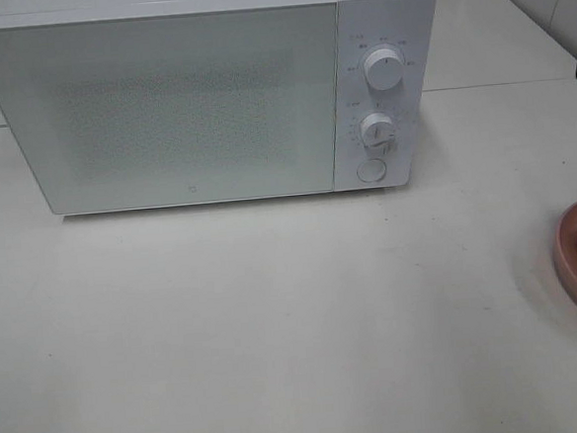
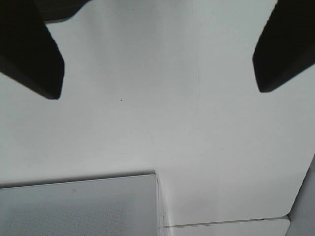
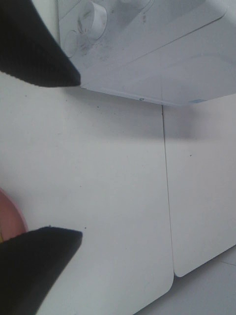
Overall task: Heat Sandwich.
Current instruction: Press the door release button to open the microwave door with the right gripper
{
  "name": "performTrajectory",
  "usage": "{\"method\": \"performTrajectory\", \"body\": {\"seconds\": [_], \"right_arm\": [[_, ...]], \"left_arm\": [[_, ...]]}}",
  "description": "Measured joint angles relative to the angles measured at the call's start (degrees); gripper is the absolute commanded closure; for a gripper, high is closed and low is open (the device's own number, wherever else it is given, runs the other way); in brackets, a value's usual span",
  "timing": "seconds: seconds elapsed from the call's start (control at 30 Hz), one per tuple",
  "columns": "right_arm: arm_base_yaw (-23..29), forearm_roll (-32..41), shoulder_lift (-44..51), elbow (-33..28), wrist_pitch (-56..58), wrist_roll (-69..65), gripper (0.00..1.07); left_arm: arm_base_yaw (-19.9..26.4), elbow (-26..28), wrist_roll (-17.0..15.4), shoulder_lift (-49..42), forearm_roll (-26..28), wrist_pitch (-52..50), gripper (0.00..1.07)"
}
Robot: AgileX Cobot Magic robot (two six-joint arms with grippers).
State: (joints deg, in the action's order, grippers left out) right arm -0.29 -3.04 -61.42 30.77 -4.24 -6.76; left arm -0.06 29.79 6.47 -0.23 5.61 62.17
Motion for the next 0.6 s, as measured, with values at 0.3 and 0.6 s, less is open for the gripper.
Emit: {"method": "performTrajectory", "body": {"seconds": [0.3, 0.6], "right_arm": [[0.00, 0.00, -4.93, -6.02, -17.02, -0.06, 0.32], [6.76, 11.17, -7.22, -14.27, -36.50, 3.78, 0.32]], "left_arm": [[0.00, 0.00, 0.00, 0.00, 0.00, 0.00, 0.07], [0.00, 0.00, 0.00, 0.00, 0.00, 0.00, 0.07]]}}
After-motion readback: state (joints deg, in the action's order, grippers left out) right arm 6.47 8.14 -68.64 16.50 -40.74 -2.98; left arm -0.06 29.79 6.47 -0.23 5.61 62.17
